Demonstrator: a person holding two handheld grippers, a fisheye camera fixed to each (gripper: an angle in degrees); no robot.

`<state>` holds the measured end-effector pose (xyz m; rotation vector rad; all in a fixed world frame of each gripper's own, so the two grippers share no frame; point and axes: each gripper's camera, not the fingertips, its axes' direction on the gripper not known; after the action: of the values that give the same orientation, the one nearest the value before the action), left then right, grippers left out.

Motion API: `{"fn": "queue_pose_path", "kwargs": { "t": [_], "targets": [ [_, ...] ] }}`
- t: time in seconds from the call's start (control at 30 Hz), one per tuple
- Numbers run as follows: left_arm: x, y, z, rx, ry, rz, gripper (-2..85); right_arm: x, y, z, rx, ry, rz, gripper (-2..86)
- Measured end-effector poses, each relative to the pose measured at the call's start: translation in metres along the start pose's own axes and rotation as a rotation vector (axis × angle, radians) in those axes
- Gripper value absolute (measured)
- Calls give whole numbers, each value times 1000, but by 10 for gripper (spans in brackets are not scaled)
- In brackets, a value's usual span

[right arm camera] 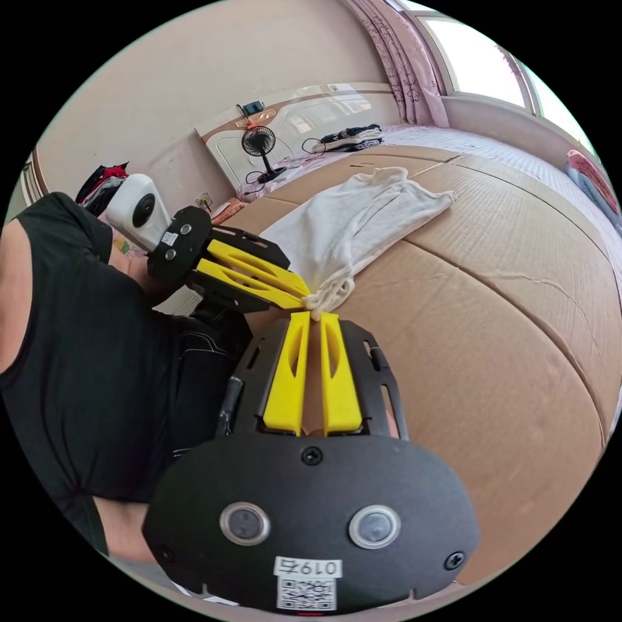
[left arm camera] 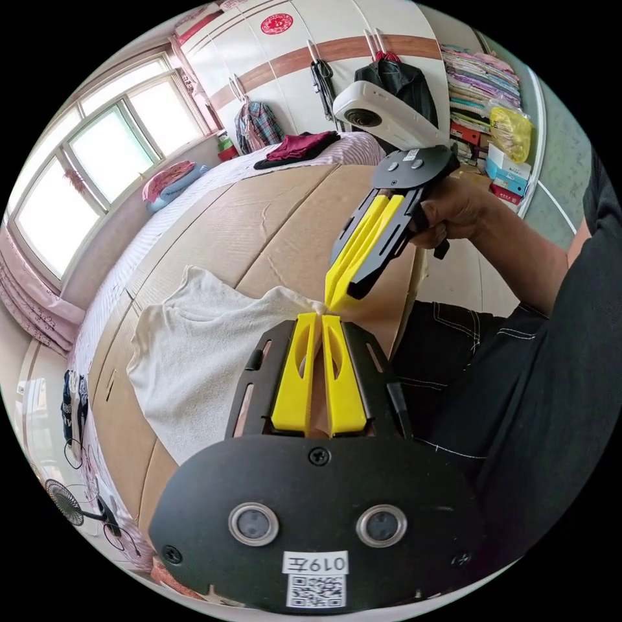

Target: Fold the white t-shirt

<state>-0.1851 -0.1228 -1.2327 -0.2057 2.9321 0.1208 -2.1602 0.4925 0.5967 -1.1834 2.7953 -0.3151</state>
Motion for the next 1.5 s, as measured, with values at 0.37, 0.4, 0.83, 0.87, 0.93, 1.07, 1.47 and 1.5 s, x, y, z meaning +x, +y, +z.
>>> {"fn": "queue_pose_path", "kwargs": {
  "t": [0.37,0.4,0.83,0.87,0.93,1.07,1.47,1.5],
  "targets": [
    [1,10,8,-7,-37,19,9,-8,2,-6,-10,16,-15,6],
    [1,11,8,1,-42,16,9,-10,2,-6,-11,22,-21,6],
    [11,18,15,-28,-71,33,9,-7,15,-34,40,-9,-7,18],
    [13,19,15,-30,-75,36,9,-4,16,-41,69,-42,-4,22],
    [15,20,15,-28,-79,37,9,2,15,-48,92,-103,3,27],
    [21,23,14,-23,-82,34,8,8,10,-53,77,-95,30,33],
    [51,25,10,-32,-128,67,10,1,0,-67,70,-55,19,9],
    [55,25,9,-32,-137,77,10,0,0,-68,70,-50,16,8]
  ]
}}
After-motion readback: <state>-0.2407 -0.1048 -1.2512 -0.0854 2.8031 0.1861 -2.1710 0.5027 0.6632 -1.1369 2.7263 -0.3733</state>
